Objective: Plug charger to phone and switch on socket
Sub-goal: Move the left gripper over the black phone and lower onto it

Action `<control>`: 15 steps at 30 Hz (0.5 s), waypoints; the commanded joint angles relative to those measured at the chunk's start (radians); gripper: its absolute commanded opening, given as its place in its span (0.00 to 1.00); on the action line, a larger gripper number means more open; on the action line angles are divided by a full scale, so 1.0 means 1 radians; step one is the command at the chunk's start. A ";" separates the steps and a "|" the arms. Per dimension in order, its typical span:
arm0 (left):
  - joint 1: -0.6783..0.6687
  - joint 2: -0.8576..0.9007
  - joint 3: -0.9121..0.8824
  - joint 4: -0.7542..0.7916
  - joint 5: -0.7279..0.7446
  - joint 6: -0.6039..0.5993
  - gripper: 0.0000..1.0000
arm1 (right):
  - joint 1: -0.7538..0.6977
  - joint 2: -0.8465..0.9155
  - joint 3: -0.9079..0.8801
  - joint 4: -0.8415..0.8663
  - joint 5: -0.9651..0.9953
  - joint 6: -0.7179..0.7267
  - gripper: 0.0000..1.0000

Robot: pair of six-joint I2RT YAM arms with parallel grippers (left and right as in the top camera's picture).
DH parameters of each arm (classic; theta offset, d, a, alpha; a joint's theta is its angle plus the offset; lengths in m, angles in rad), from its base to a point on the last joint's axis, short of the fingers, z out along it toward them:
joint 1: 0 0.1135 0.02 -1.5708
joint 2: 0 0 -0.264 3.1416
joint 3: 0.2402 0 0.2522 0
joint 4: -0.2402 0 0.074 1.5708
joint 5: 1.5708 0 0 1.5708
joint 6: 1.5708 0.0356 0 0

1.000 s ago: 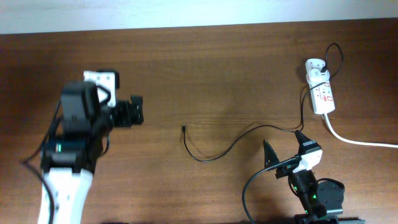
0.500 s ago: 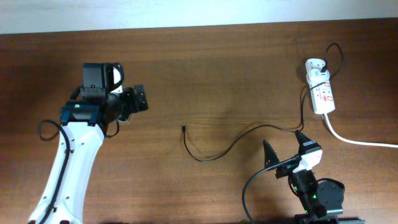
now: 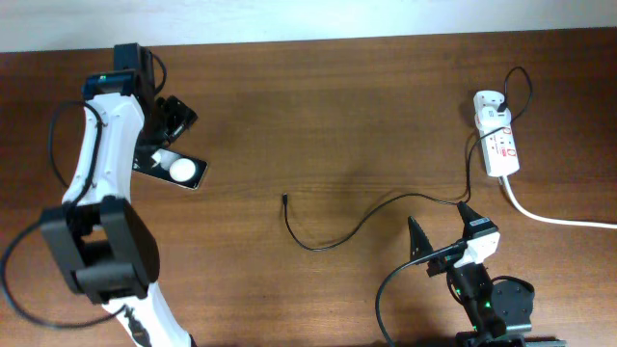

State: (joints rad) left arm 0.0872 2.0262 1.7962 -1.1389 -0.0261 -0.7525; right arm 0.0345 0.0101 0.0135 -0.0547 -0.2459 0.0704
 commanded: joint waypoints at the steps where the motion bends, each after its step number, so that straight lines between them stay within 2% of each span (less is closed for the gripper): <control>1: 0.012 0.089 0.024 0.001 0.047 -0.137 0.99 | 0.005 -0.007 -0.008 -0.001 -0.009 -0.003 0.99; 3: 0.012 0.100 0.024 0.028 0.045 -0.137 0.99 | 0.005 -0.007 -0.008 -0.001 -0.009 -0.003 0.99; 6: 0.012 0.100 0.024 0.044 -0.043 -0.137 0.99 | 0.005 -0.007 -0.008 -0.001 -0.009 -0.003 0.99; 10: 0.012 0.102 0.024 0.053 -0.035 -0.138 0.99 | 0.005 -0.007 -0.008 -0.001 -0.009 -0.004 0.99; 13: 0.012 0.105 0.022 0.047 -0.096 -0.234 0.99 | 0.005 -0.007 -0.008 -0.001 -0.008 -0.003 0.99; 15: 0.012 0.115 0.022 0.053 -0.102 -0.245 0.99 | 0.005 -0.007 -0.008 -0.001 -0.009 -0.003 0.99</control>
State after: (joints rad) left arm 0.0967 2.1246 1.7981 -1.0882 -0.0868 -0.9474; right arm 0.0345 0.0101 0.0135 -0.0547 -0.2459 0.0704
